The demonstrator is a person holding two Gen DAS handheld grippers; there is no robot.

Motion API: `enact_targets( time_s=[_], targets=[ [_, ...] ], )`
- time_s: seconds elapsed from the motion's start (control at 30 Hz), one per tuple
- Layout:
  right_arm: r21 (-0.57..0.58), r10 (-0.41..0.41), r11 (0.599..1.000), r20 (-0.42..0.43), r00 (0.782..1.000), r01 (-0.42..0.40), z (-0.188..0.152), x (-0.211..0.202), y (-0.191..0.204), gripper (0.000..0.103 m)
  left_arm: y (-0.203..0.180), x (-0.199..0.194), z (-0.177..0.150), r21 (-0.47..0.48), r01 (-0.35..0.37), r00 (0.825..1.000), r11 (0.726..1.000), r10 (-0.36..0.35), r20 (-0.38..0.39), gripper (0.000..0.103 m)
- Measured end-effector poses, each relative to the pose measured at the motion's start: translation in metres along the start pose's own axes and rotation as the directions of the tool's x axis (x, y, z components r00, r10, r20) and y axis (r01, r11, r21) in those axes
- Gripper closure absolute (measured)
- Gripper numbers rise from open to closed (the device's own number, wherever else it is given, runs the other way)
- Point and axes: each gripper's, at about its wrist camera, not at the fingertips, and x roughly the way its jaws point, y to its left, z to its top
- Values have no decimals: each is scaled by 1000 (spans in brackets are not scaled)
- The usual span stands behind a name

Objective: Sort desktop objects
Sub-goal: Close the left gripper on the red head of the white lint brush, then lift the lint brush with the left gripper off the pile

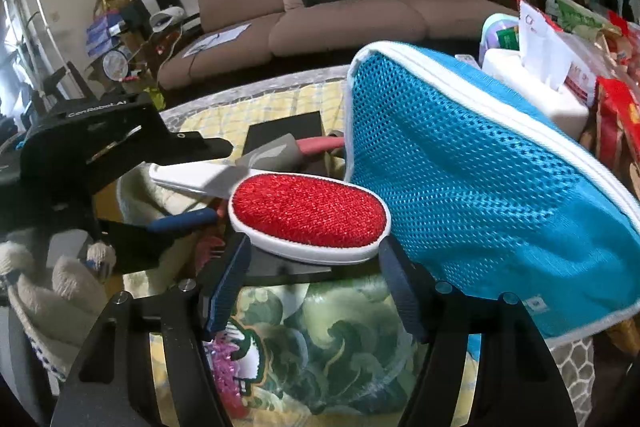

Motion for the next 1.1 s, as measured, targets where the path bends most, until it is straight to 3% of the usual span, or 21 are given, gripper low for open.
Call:
enact_targets(
  time_s=[0.17, 0.33, 0.53, 0.63, 0.8, 0.87, 0.97, 1.1],
  targets=[
    [28, 13, 1000, -11, 1000, -13, -4, 3, -7, 34, -10, 5, -18, 63, 35, 998, 997, -31, -51, 45],
    [22, -6, 1000, -17, 1000, 6, -5, 6, -11, 34, -20, 11, -27, 99, 6, 998, 995, 1, -70, 46],
    [20, 0, 1000, -30, 1000, 1, -2, 15, -14, 34, -19, 11, -37, 116, 19, 993, 993, -5, -116, 47],
    [38, 43, 998, -43, 998, -41, 0, 19, -15, 34, -17, 13, -37, 119, 20, 991, 993, -4, -131, 52],
    [-17, 62, 998, -57, 996, -63, -3, 13, -5, 36, -16, 14, -32, 102, 31, 990, 994, -16, -141, 52],
    [-23, 45, 999, -25, 999, -46, 0, 5, -5, 36, -14, 14, -31, 96, 42, 989, 995, -28, -144, 52],
    [75, 108, 991, -1, 994, -107, 10, 6, -20, 26, -8, 12, -28, 62, 73, 988, 995, -63, -140, 51],
    [176, 205, 963, 8, 979, -203, 7, 14, -32, 22, -3, 12, -22, 24, 87, 986, 996, -83, -143, 52]
  ],
)
